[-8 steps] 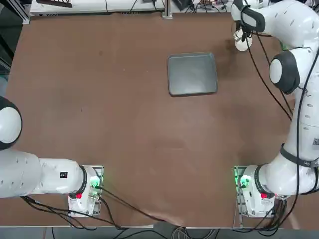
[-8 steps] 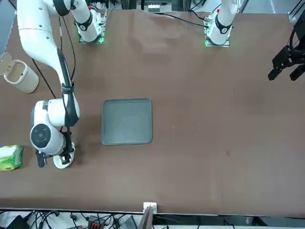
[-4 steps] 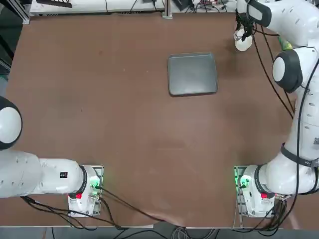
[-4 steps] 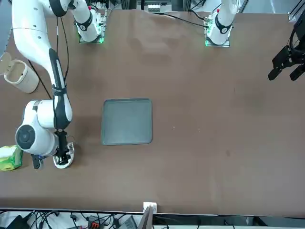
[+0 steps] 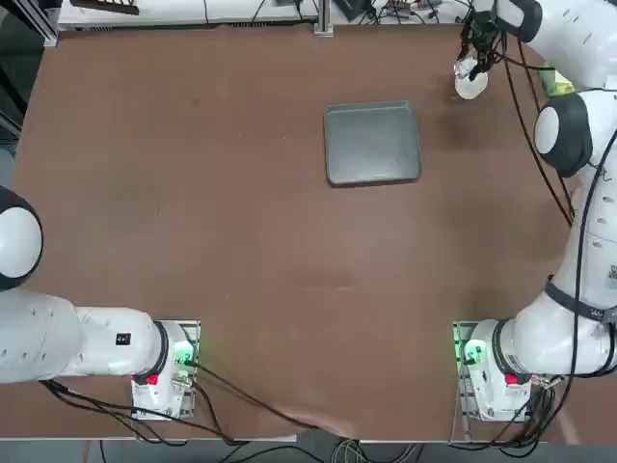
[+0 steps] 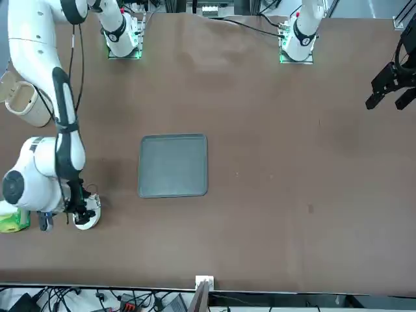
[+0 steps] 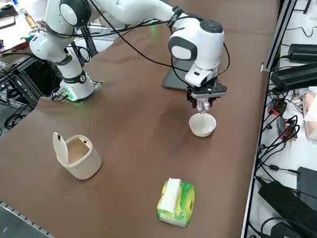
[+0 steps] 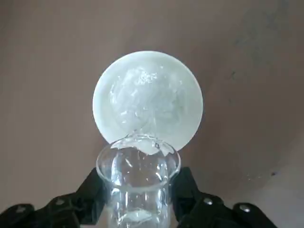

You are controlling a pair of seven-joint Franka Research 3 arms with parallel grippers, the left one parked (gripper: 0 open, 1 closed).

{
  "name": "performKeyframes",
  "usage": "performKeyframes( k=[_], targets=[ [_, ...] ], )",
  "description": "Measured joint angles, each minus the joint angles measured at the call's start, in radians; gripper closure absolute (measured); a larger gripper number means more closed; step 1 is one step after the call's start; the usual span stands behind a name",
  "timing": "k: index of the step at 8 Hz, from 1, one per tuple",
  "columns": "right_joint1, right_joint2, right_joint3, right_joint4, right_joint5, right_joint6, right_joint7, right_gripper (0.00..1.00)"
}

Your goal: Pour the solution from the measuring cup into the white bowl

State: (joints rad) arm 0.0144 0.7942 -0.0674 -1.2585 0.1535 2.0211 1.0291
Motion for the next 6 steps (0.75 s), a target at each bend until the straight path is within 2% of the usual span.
performKeyframes(
  k=[6],
  targets=[
    [-0.059,0.011,0.0,-0.026,0.233,-0.018,-0.271,0.27]
  ],
)
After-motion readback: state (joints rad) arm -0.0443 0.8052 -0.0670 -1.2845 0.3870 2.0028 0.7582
